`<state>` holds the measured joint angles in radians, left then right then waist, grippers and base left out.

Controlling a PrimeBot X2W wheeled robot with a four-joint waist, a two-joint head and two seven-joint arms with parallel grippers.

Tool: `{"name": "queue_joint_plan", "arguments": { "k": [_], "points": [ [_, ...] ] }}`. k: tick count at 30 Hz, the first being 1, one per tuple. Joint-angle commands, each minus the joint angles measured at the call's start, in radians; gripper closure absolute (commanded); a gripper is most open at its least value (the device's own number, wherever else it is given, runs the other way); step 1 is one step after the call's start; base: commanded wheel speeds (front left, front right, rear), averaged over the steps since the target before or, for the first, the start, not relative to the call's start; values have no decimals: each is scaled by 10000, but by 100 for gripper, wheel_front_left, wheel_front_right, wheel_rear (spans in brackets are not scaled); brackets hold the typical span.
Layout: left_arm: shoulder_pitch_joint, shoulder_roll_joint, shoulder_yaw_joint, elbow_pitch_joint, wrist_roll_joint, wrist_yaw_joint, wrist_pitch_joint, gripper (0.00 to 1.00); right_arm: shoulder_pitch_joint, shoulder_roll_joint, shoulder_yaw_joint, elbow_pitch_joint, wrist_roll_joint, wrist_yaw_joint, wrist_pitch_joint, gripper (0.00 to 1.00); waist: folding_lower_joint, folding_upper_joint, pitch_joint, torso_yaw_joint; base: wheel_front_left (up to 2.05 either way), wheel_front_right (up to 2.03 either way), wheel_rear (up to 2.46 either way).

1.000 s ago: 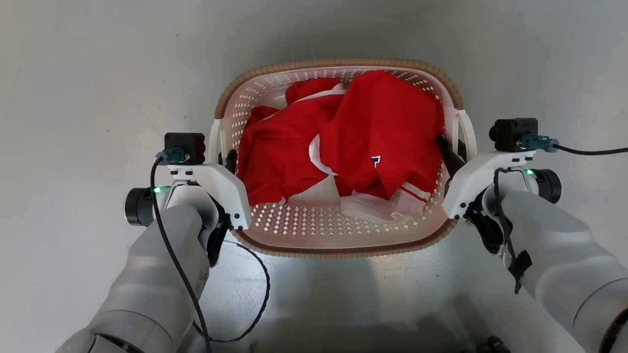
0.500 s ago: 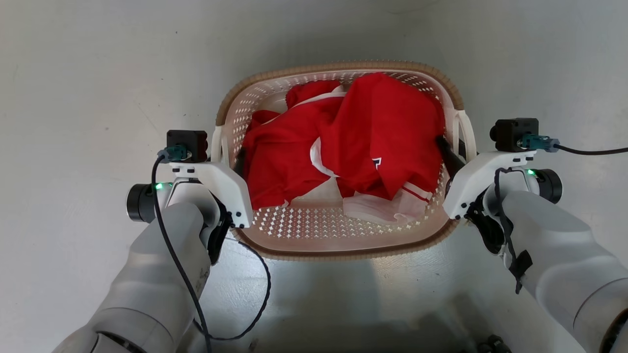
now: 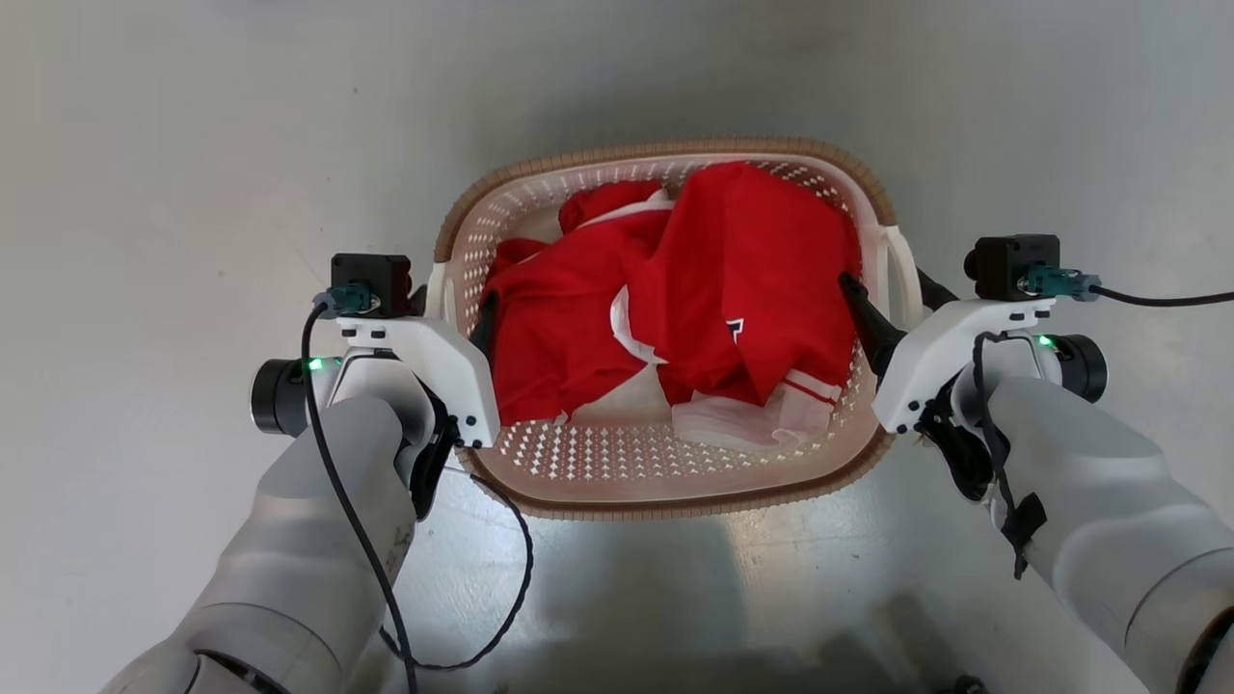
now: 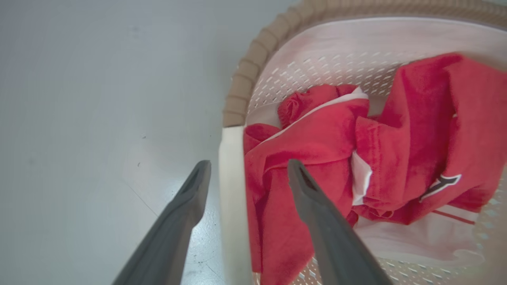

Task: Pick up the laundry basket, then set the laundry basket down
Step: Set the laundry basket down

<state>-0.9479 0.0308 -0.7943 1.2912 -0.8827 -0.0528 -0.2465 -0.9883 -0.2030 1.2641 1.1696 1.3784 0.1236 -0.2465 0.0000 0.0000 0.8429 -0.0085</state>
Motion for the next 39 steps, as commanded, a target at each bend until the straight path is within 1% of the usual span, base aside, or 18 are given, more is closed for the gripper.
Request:
{"name": "queue_joint_plan", "arguments": {
  "k": [1,8,14,18,22,28,36,39],
  "points": [
    [290,195,96,-47,-105,79,-15,0,573,39,74,16,106,71,-40,0,0,0,-114,-12,0,0,0],
    [630,195,95,-30,-219,177,-88,0,882,-4,10,48,268,71,-93,0,0,0,-917,-92,0,0,0],
    [921,200,201,-26,-233,78,-142,0,1154,-50,-128,7,396,71,-130,0,0,0,-1733,-169,0,0,0],
    [1186,363,450,-399,-105,61,-148,0,1352,-34,-466,-179,446,71,-146,0,0,0,-2390,-265,0,0,0],
    [1654,564,881,-1035,174,94,-150,0,1649,-51,-1151,-578,26,71,-149,0,0,0,-3108,-412,0,0,0],
    [2519,781,1658,-2005,796,179,-151,0,2396,-240,-2583,-1279,-1204,71,-151,0,0,0,-4254,-556,0,0,0],
    [3801,952,3024,-3583,1831,294,-152,0,3634,-416,-4840,-2412,-3092,71,-152,0,0,0,-5560,-446,0,0,0],
    [4126,959,3351,-3947,2094,281,-152,0,3970,-413,-5330,-2721,-3593,71,-152,0,0,0,-5847,-379,0,0,0]
  ]
}}
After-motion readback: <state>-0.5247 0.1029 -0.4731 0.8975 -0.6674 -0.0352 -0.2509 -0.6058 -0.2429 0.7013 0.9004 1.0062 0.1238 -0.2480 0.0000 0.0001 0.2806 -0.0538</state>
